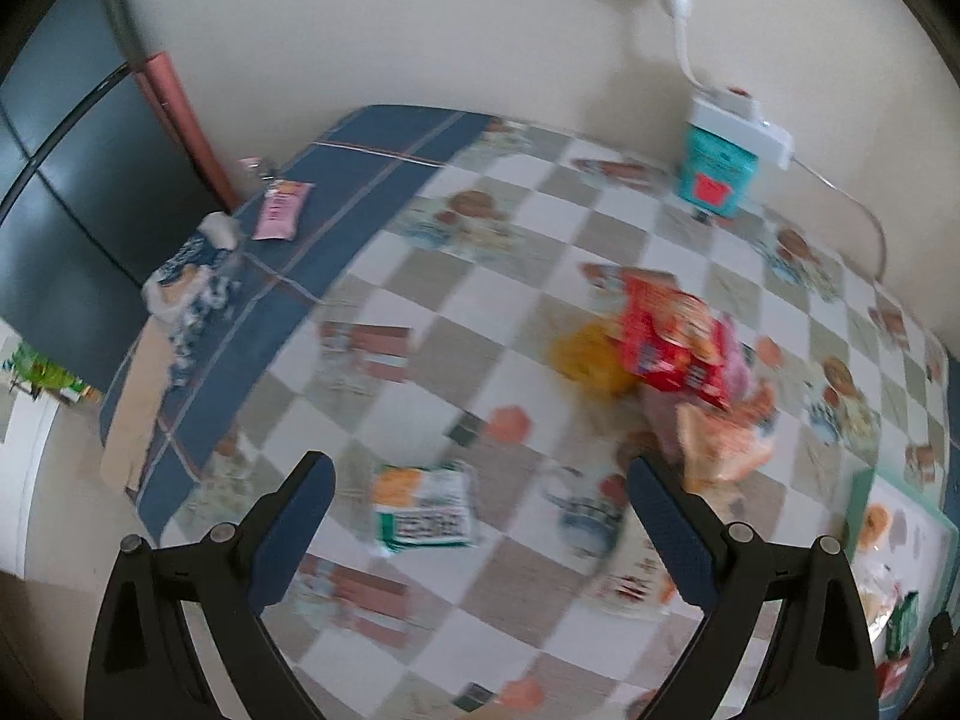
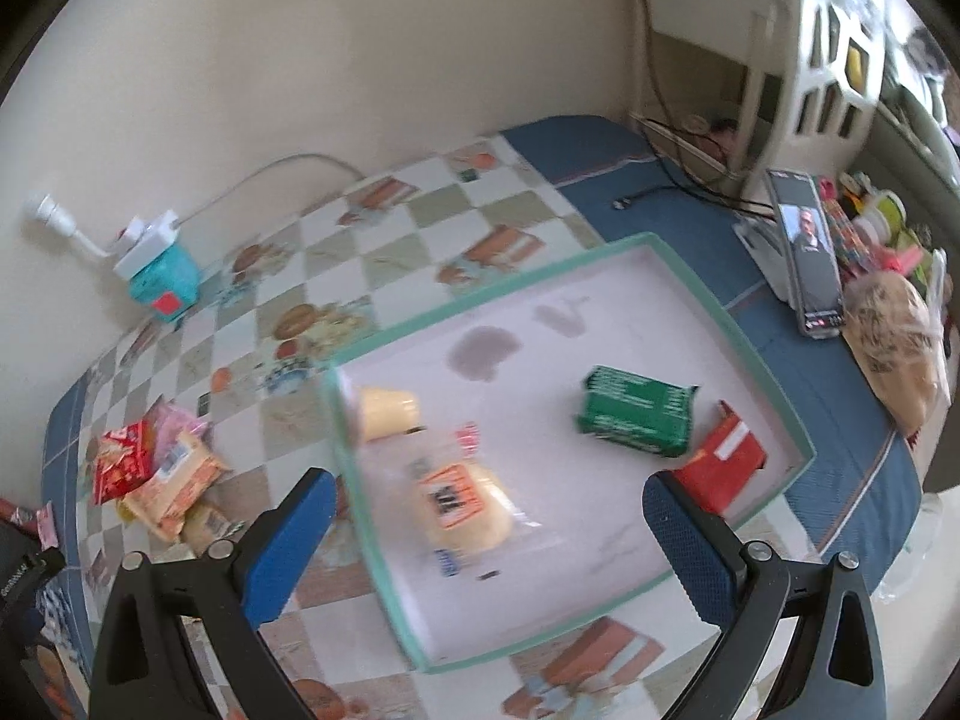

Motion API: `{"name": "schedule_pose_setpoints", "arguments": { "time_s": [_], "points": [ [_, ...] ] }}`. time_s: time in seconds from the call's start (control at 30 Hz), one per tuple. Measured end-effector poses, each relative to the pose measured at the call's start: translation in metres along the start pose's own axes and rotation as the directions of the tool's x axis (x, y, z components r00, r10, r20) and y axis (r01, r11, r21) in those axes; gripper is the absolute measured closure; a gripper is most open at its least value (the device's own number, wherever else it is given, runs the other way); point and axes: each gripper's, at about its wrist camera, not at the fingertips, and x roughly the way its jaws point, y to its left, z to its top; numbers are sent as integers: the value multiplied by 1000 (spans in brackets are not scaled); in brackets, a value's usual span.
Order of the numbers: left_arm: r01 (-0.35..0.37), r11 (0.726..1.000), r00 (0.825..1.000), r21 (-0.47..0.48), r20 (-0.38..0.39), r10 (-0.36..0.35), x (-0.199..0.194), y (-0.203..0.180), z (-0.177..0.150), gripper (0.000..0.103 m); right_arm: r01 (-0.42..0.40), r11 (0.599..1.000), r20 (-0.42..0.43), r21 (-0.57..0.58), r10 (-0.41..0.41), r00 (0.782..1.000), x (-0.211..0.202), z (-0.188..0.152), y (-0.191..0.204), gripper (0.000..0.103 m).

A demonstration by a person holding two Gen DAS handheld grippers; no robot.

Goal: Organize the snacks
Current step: 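Move left tool to the white-and-green cracker pack and open over it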

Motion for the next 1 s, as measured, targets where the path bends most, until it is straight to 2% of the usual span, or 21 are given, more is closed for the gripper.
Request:
{"name": "schedule_pose_setpoints", "arguments": {
  "time_s": [0.17,0.43,0.6,0.8,1.0],
  "points": [
    [-43,996,999,-74,-9,42,8,38,5,5,-2,998,-14,-64,1,1000,1,-11,34,0],
    [-56,979,998,-193,-43,49,25,91,8,5,-17,989,-14,-146,15,1000,-1,-25,85,0],
    [-61,962,996,-267,-74,42,36,118,6,5,-57,981,-30,-186,52,998,0,-36,113,0],
    [-49,950,996,-310,-91,21,45,131,5,5,-75,970,-36,-231,69,997,3,-48,140,0],
    [-20,954,991,-298,-133,-21,62,124,2,5,-93,956,-70,-278,77,995,17,-64,165,0]
  ]
}}
